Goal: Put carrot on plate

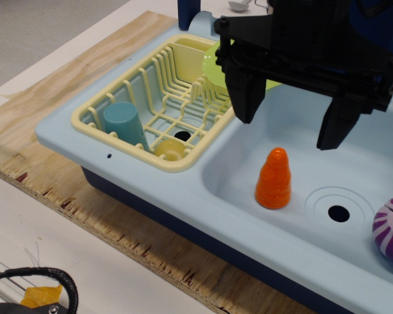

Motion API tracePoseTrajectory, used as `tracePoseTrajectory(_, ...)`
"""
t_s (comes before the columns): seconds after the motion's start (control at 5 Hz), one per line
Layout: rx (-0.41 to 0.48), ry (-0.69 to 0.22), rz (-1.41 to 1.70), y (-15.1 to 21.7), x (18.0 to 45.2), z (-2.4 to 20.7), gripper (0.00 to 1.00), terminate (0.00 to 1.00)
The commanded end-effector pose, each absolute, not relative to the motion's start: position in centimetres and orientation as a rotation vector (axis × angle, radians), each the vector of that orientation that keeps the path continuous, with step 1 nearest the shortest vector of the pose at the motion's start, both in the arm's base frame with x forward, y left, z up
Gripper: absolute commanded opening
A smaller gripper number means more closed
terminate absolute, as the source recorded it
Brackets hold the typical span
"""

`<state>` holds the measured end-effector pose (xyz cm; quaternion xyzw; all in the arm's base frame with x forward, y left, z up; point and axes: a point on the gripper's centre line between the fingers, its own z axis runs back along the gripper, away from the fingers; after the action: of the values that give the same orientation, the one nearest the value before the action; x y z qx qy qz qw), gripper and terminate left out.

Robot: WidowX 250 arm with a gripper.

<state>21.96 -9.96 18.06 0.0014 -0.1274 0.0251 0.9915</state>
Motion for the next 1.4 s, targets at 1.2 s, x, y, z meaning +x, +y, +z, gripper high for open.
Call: tracePoseTrajectory(1.2, -0.086, -0.199, 0.105, -9.1, 24.4, 12.0, 1.00, 0.00)
